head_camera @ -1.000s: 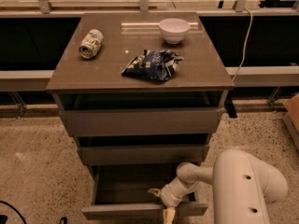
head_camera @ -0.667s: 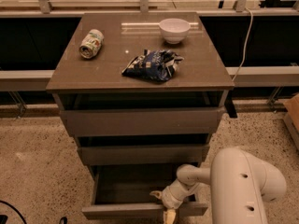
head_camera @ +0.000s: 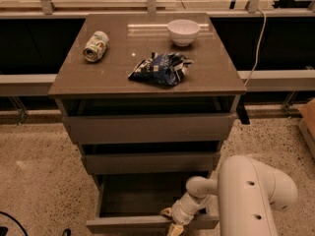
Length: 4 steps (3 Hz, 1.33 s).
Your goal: Open bottom drawer
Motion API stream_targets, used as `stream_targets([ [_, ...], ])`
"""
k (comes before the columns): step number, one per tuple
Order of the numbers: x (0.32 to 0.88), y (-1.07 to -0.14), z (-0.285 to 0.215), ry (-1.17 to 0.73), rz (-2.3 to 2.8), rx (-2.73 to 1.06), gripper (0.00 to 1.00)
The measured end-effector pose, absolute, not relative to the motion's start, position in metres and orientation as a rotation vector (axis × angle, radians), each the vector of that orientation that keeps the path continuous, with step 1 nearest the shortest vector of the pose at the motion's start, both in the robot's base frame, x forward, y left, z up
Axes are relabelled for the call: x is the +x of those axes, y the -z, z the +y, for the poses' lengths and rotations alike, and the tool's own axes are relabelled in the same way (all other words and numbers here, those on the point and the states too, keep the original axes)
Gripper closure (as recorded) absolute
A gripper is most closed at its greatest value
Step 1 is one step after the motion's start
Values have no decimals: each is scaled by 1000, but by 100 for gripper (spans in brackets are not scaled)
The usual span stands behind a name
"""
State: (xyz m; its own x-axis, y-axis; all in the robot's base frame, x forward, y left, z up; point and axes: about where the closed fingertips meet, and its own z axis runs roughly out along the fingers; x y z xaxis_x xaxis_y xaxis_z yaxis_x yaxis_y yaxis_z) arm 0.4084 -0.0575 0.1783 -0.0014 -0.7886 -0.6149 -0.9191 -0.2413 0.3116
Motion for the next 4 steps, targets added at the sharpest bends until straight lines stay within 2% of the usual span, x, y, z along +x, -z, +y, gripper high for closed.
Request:
stream_targets([
  [2,358,-196,-35,-1267,1808,-2104,32],
  [3,358,-196,-35,-1267,1808,-2104,30],
  [4,359,-217,-53,-1192,1761,-2008,4],
])
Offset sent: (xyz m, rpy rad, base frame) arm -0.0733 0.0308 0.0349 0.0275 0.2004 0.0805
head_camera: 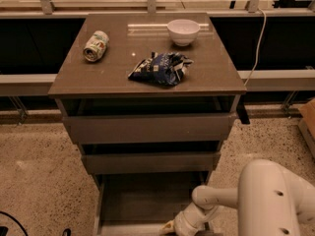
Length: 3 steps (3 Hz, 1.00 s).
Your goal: Open bottom drawer
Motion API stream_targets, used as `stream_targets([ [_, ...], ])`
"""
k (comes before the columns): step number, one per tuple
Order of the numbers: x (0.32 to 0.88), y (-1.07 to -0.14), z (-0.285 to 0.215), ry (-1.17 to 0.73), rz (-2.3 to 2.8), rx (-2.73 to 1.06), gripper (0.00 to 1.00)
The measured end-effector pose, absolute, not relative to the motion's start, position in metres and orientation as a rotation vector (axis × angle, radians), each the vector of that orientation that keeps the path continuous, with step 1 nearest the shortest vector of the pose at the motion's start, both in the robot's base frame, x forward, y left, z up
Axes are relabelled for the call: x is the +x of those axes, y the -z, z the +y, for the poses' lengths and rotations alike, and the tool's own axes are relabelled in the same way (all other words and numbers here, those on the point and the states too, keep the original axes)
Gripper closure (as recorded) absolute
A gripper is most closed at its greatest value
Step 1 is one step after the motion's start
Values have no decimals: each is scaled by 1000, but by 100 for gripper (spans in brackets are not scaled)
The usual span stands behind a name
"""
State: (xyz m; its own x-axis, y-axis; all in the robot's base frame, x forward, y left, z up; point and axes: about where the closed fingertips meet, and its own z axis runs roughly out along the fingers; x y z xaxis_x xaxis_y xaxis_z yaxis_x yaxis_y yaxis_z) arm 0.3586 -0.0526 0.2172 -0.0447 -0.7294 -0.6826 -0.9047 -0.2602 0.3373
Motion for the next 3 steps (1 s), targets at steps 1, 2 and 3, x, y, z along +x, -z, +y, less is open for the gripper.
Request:
stream_targets([
  [1,369,-239,-72,-1084,1743,-1940,0],
  [2,390,-253,-89,-1022,1718,-1846,0],
  [3,413,-251,-110,-1003,1723,-1736,0],
])
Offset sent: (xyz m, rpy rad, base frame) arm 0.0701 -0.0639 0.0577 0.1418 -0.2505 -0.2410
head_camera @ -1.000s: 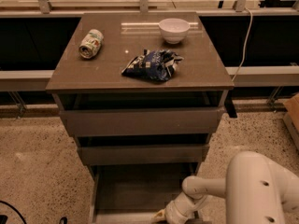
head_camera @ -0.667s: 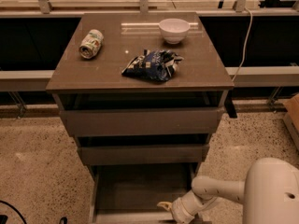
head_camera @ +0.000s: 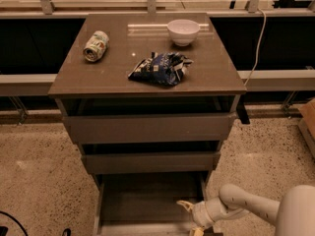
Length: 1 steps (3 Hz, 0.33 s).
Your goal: Open bottom drawer
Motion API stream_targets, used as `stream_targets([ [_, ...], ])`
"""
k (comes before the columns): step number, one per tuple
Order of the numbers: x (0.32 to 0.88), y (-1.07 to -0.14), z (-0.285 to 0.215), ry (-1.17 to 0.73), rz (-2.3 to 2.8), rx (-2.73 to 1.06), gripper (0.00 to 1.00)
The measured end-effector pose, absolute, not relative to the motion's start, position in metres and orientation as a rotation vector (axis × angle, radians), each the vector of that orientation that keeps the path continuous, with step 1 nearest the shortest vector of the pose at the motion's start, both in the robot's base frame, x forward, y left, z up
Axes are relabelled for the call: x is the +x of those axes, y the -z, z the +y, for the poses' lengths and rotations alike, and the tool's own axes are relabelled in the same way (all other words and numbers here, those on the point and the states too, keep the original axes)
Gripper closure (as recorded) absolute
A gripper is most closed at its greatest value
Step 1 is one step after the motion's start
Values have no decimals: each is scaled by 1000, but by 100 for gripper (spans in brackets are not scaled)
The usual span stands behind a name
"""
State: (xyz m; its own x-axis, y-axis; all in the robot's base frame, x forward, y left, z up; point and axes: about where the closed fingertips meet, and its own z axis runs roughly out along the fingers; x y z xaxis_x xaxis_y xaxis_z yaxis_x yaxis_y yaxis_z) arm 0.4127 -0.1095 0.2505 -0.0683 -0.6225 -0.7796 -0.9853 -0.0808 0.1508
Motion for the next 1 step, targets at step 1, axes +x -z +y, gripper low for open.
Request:
stream_targets([
  [1,423,-251,-114,-983,1724,-1724,0],
])
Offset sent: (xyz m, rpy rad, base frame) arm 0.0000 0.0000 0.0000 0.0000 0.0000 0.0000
